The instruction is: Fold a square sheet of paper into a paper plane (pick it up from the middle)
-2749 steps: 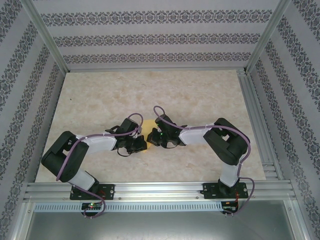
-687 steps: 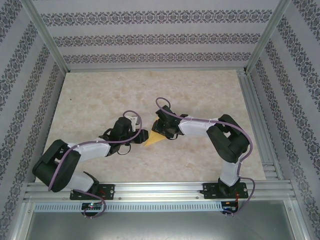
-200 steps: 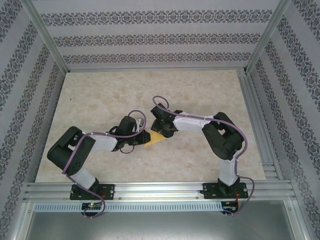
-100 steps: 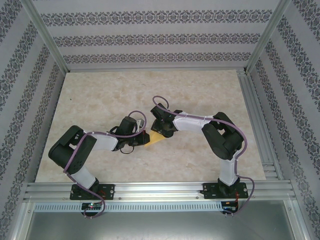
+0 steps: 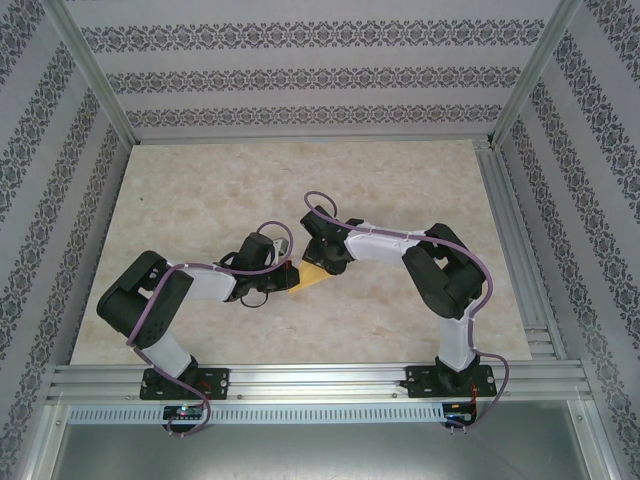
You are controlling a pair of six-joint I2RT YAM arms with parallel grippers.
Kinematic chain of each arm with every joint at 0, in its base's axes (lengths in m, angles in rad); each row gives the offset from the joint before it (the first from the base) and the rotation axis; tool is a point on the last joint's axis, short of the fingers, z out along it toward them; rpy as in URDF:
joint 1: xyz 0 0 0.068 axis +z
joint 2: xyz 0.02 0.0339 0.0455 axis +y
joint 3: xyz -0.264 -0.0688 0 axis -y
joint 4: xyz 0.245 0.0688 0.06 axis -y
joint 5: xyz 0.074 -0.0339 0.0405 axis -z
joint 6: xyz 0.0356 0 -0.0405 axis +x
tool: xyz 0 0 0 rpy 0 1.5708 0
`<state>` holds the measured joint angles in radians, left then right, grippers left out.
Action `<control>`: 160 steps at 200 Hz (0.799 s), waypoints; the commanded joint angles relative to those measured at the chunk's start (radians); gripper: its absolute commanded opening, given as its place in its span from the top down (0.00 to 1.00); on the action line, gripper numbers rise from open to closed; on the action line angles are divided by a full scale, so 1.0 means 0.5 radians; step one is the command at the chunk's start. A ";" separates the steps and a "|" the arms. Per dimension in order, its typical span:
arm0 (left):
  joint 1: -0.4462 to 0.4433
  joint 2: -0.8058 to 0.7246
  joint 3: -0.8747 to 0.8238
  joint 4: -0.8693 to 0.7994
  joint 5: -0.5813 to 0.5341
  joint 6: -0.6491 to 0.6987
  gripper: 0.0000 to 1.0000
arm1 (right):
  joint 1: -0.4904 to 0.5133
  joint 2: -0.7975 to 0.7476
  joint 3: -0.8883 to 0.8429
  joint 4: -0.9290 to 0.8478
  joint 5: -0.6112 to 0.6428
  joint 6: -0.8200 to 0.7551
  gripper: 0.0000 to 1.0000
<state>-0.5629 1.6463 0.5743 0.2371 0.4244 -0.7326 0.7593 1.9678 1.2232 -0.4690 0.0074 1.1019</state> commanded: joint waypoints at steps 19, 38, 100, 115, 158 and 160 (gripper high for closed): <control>0.017 -0.022 0.024 -0.117 -0.012 0.011 0.94 | 0.010 0.347 -0.164 -0.228 0.033 -0.001 0.48; 0.018 -0.070 0.030 -0.099 0.011 0.011 0.92 | 0.009 0.356 -0.159 -0.228 0.030 0.000 0.47; 0.017 -0.130 0.039 0.097 0.109 -0.056 0.87 | 0.006 0.377 -0.161 -0.228 0.028 0.011 0.47; 0.019 -0.095 0.043 0.148 0.126 -0.073 0.87 | 0.007 0.378 -0.160 -0.228 0.028 0.011 0.47; 0.018 -0.009 0.099 0.138 0.097 -0.072 0.87 | 0.008 0.390 -0.160 -0.222 0.017 0.015 0.47; 0.017 -0.006 0.103 0.131 0.092 -0.070 0.87 | 0.008 0.392 -0.160 -0.222 0.018 0.014 0.47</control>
<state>-0.5629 1.6199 0.5938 0.2684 0.4702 -0.7589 0.7597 1.9778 1.2354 -0.4793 0.0067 1.1023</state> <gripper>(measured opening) 0.127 0.530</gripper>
